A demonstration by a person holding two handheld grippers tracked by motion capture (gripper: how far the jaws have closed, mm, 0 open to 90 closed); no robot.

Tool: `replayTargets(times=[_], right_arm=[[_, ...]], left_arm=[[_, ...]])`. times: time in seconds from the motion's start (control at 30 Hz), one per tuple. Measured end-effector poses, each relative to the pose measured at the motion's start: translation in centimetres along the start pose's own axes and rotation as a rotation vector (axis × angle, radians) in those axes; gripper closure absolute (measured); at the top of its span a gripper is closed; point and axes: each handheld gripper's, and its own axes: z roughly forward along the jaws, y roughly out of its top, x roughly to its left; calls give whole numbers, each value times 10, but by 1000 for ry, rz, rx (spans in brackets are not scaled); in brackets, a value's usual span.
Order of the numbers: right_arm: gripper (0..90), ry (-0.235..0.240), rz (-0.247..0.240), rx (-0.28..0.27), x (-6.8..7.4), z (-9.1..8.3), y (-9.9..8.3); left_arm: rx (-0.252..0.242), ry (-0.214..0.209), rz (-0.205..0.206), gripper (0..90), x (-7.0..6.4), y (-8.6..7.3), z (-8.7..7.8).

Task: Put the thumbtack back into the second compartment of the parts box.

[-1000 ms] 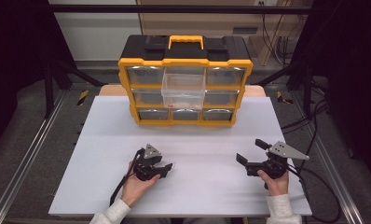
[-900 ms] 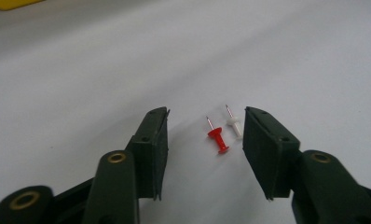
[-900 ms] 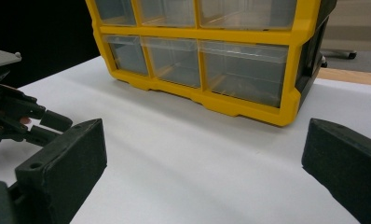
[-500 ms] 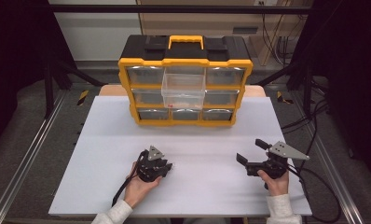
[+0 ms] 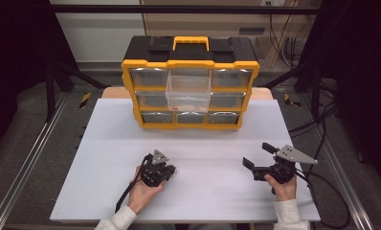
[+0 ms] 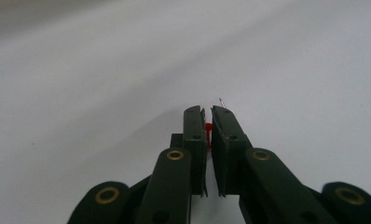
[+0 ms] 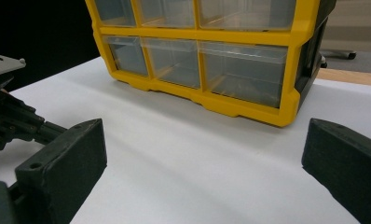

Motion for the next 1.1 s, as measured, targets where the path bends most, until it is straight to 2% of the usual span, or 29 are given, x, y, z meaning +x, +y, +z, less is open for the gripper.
replayTargets(times=[0.17,0.37,0.8,1.1], right_arm=[[6,-1,0,-3,0,-1,0],[6,1,-1,-1,0,0,0],[6,-2,-2,0,0,0,0],[6,-2,-3,2,0,0,0]], left_arm=[[-10,-7,0,842,1,0,-2],[-36,-14,-10,842,5,3,-12],[-118,-28,-17,843,11,16,-44],[-176,-28,-17,843,14,31,-69]])
